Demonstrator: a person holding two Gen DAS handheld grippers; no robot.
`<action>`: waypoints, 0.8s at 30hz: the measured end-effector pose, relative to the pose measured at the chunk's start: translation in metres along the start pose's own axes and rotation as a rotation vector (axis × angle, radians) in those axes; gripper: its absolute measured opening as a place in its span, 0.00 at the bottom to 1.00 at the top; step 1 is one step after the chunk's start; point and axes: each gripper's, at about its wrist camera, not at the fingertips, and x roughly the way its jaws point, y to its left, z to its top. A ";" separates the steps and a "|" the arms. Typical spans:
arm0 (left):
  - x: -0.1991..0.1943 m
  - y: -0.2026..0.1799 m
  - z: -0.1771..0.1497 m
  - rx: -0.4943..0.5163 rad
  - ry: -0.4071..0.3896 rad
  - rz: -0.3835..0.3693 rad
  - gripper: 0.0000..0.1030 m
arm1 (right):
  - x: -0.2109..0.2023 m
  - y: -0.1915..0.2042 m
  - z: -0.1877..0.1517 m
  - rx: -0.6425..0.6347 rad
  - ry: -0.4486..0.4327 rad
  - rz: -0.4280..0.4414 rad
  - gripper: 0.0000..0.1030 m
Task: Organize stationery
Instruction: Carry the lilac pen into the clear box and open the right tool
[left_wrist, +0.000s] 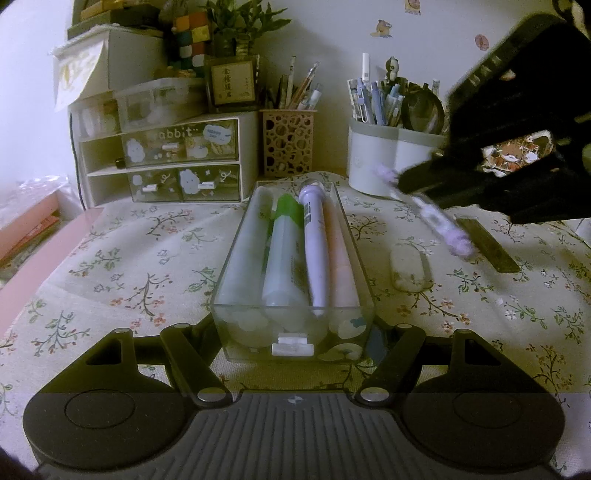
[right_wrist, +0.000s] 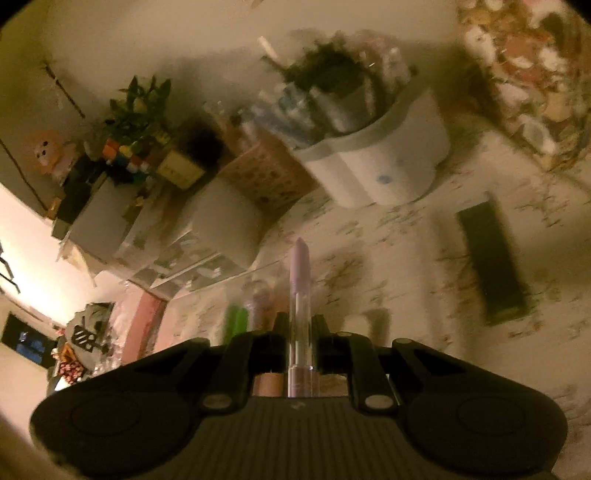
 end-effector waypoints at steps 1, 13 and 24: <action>0.000 0.000 0.000 0.000 0.000 0.000 0.70 | 0.003 -0.001 0.000 0.029 0.017 0.033 0.16; 0.000 0.000 0.000 0.000 0.000 0.000 0.70 | 0.029 0.012 -0.008 0.130 0.056 0.052 0.16; 0.000 0.000 0.000 -0.001 0.000 0.000 0.70 | 0.030 0.020 -0.012 0.089 0.069 0.047 0.18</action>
